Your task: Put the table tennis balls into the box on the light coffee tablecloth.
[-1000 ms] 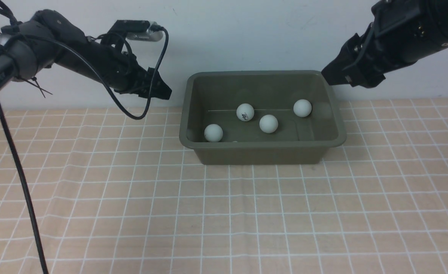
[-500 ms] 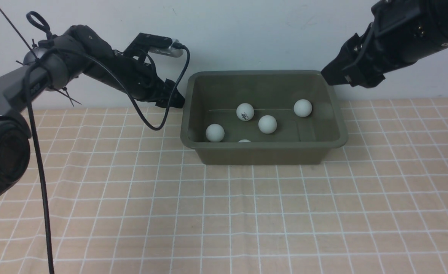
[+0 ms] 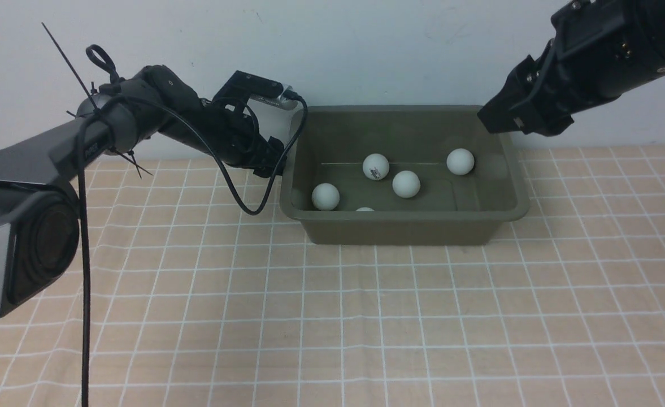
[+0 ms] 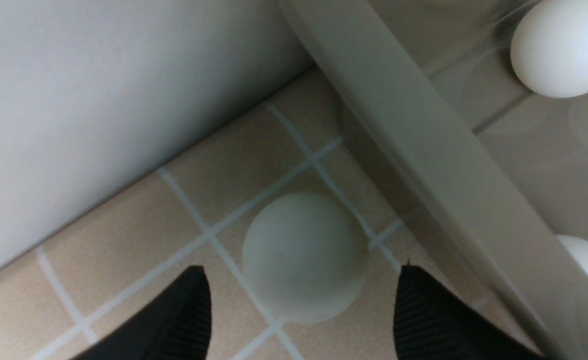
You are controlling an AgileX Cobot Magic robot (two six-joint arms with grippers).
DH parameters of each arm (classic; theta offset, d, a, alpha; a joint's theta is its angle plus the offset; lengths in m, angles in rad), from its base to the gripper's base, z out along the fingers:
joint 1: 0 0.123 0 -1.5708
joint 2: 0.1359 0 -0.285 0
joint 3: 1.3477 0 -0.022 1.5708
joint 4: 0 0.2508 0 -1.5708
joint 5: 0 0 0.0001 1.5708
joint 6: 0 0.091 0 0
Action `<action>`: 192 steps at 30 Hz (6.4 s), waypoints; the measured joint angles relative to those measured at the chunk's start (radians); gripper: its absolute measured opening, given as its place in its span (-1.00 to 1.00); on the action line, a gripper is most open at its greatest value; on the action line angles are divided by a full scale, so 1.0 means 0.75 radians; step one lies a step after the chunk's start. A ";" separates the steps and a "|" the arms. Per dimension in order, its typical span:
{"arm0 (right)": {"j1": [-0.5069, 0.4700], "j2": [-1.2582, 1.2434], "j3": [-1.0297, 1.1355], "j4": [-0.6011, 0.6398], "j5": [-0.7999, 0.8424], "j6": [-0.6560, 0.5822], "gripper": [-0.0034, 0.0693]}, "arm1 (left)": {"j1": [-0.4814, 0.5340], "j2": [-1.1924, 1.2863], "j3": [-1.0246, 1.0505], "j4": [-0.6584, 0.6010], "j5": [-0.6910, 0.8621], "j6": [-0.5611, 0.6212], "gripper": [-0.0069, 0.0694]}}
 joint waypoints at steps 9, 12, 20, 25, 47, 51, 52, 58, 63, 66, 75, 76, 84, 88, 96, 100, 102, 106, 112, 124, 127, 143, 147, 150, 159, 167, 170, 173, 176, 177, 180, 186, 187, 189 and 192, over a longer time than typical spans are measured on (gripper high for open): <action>0.000 0.000 0.000 0.000 0.000 0.000 0.19 | -0.037 0.069 0.000 -0.014 -0.104 0.095 0.23; 0.000 0.000 0.000 0.000 0.000 0.000 0.19 | -0.050 0.076 0.000 -0.015 -0.135 0.125 0.03; 0.000 0.000 0.000 0.000 0.000 0.000 0.19 | -0.044 0.062 -0.002 0.019 -0.125 0.176 0.02; 0.000 0.000 0.000 0.000 0.002 0.000 0.19 | 0.038 -0.043 -0.002 0.077 0.065 0.170 0.02; 0.000 0.000 0.000 -0.007 0.003 0.004 0.19 | -0.150 -0.094 -0.015 -0.291 0.248 0.676 0.34; 0.000 -0.004 0.000 -0.075 -0.015 0.004 0.19 | -0.129 -0.151 -0.012 -0.215 0.257 0.436 0.52; 0.000 -0.016 0.000 -0.111 -0.047 0.004 0.19 | -0.105 -0.195 -0.012 -0.175 0.261 0.364 0.52; 0.000 -0.198 0.000 -0.212 -0.222 0.035 0.19 | 0.044 -0.402 -0.014 -0.089 0.261 0.148 0.41; 0.000 -0.554 0.087 -0.265 -0.208 0.166 0.19 | 0.142 -0.488 -0.014 -0.096 0.278 0.086 0.27; 0.000 -0.833 0.365 -0.153 -0.301 0.131 0.19 | 0.157 -0.512 -0.014 -0.115 0.302 0.078 0.24; 0.000 -1.310 1.336 0.090 -1.137 0.053 0.19 | 0.153 -0.540 -0.014 -0.212 0.365 0.076 0.24; 0.000 -1.330 1.393 0.114 -1.243 0.061 0.19 | 0.153 -0.541 -0.014 -0.238 0.375 0.076 0.24; 0.000 -1.357 1.676 0.363 -1.649 0.072 0.19 | 0.150 -0.541 -0.014 -0.352 0.439 0.084 0.21; 0.000 -1.357 1.724 0.447 -1.618 0.074 0.19 | 0.147 -0.541 -0.014 -0.355 0.441 0.104 0.21; 0.000 -1.357 1.758 0.478 -1.482 0.075 0.19 | 0.146 -0.541 -0.014 -0.366 0.472 0.107 0.21; -0.003 -1.354 1.825 0.438 -1.465 0.075 0.19 | 0.145 -0.541 -0.014 -0.380 0.489 0.107 0.21; -0.036 -1.388 1.867 0.318 -1.397 0.075 0.19 | 0.144 -0.543 -0.014 -0.406 0.509 0.107 0.21; -0.198 -1.509 1.886 0.058 -1.167 0.075 0.19 | 0.142 -0.551 -0.014 -0.426 0.516 0.107 0.21; -0.332 -1.658 1.926 0.084 -1.025 0.075 0.19 | 0.138 -0.580 -0.014 -0.433 0.541 0.106 0.21; -0.467 -1.888 2.060 0.146 -0.960 0.075 0.19 | 0.117 -0.607 -0.014 -0.423 0.547 0.106 0.21; -0.468 -1.892 2.061 0.146 -0.929 0.075 0.19 | 0.113 -0.608 -0.014 -0.425 0.553 0.106 0.21; -0.468 -1.892 2.061 0.146 -0.927 0.071 0.19 | -0.100 -0.608 -0.014 -0.537 0.527 0.107 0.21; -0.468 -1.892 2.061 0.146 -0.927 0.071 0.19 | -0.142 -0.608 -0.014 -0.581 0.525 0.189 0.21; -0.468 -1.892 2.061 0.146 -0.927 0.071 0.19 | -0.144 -0.608 -0.014 -0.614 0.502 0.231 0.21; -0.468 -1.892 2.061 0.146 -0.926 0.071 0.19 | -0.113 -0.695 -0.012 -0.678 0.252 0.340 0.21; -0.468 -1.892 2.061 0.146 -0.925 0.071 0.19 | 0.157 -0.988 -0.012 -0.215 0.410 -0.082 0.21; -0.468 -1.892 2.061 0.146 -0.925 0.071 0.19 | 0.309 -1.174 -0.012 0.182 0.614 -0.425 0.21; -0.468 -1.892 2.061 0.146 -0.925 0.071 0.19 | 0.402 -1.368 -0.002 0.520 0.683 -0.732 0.21; -0.468 -1.892 2.061 0.146 -0.924 0.071 0.19 | 0.420 -1.579 0.087 0.690 0.687 -0.831 0.21; -0.468 -1.892 2.061 0.146 -0.924 0.071 0.19 | 0.420 -1.701 0.184 0.712 0.681 -0.846 0.21; -0.468 -1.892 2.061 0.146 -0.924 0.071 0.19 | 0.420 -1.958 0.505 0.662 0.560 -0.850 0.21; -0.468 -1.892 2.061 0.146 -0.923 0.071 0.19 | 0.420 -2.465 1.343 0.609 0.090 -0.803 0.21; -0.468 -1.892 2.061 0.146 -0.923 0.071 0.19 | 0.420 -2.566 1.537 0.632 -0.001 -0.803 0.21; -0.468 -1.892 2.061 0.146 -0.923 0.071 0.19 | 0.420 -2.712 1.831 0.687 -0.128 -0.811 0.21; -0.468 -1.892 2.061 0.146 -0.923 0.071 0.19 | 0.420 -2.840 2.149 0.767 -0.261 -0.879 0.21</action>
